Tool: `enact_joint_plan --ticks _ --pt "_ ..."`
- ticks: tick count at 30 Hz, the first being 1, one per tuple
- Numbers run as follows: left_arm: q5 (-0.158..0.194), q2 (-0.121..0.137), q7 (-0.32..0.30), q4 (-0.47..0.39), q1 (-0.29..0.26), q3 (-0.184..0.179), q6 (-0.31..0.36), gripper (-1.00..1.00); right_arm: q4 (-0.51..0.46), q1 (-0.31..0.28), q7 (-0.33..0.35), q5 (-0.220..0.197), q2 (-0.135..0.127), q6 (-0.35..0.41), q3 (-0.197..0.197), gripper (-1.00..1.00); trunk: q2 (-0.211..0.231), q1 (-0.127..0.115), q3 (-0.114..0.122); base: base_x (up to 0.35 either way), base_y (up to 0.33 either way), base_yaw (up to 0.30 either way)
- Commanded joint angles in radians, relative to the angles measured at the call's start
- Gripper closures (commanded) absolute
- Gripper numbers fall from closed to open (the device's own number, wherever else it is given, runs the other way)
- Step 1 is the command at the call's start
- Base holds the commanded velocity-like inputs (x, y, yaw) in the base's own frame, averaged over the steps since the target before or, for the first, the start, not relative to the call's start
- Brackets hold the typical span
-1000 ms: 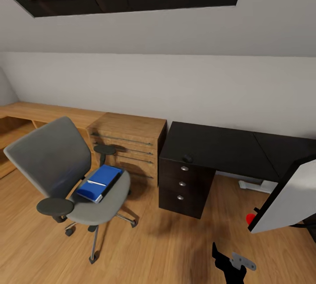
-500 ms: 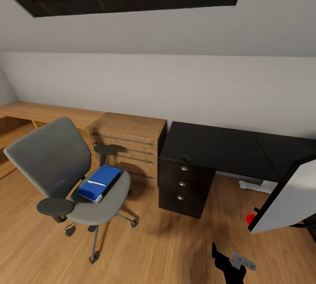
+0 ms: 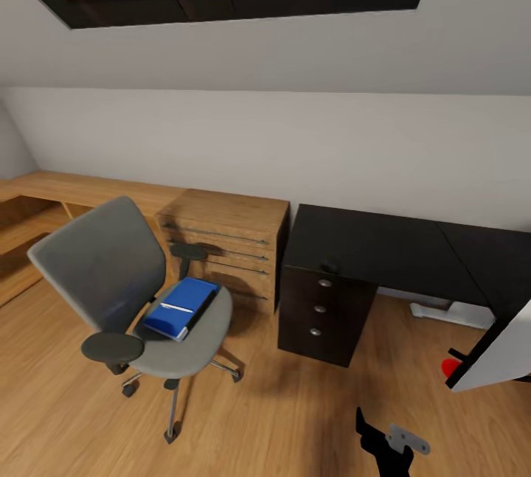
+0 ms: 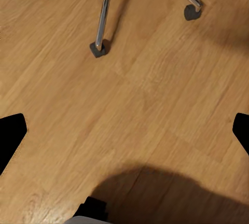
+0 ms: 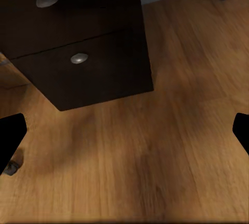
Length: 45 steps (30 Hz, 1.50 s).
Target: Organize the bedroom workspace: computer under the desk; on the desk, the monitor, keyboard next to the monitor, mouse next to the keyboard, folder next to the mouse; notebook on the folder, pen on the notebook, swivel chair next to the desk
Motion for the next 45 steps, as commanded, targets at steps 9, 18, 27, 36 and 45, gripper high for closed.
enact_joint_plan --ticks 9,18,27,36,45 --pt "0.01 0.0 -0.005 0.002 -0.001 0.001 -0.003 -1.0 0.001 -0.001 0.01 -0.004 0.003 -0.005 -0.008 -1.0 -0.001 0.0 -0.001 0.0 0.041 0.0" --pt "0.01 0.0 -0.006 0.002 -0.001 0.001 -0.003 -1.0 0.001 -0.001 0.01 -0.004 0.003 -0.004 -0.008 -1.0 -0.001 0.0 -0.001 0.0 0.003 0.0" --pt "0.01 0.0 -0.006 0.002 -0.001 0.001 -0.003 -1.0 0.001 -0.001 0.011 -0.004 0.002 -0.003 -0.009 -1.0 -0.001 0.0 0.001 0.0 0.0 -0.048" --pt "0.01 0.001 -0.006 0.002 -0.001 0.001 -0.002 -1.0 0.001 0.0 0.012 -0.003 0.001 -0.003 -0.009 -1.0 -0.001 0.0 0.007 0.0 0.0 -0.188" --pt "0.01 0.002 -0.006 0.002 -0.001 0.001 -0.001 -1.0 0.001 0.0 0.012 -0.003 0.002 -0.003 -0.008 -1.0 -0.001 0.0 0.014 0.075 0.045 -0.215"
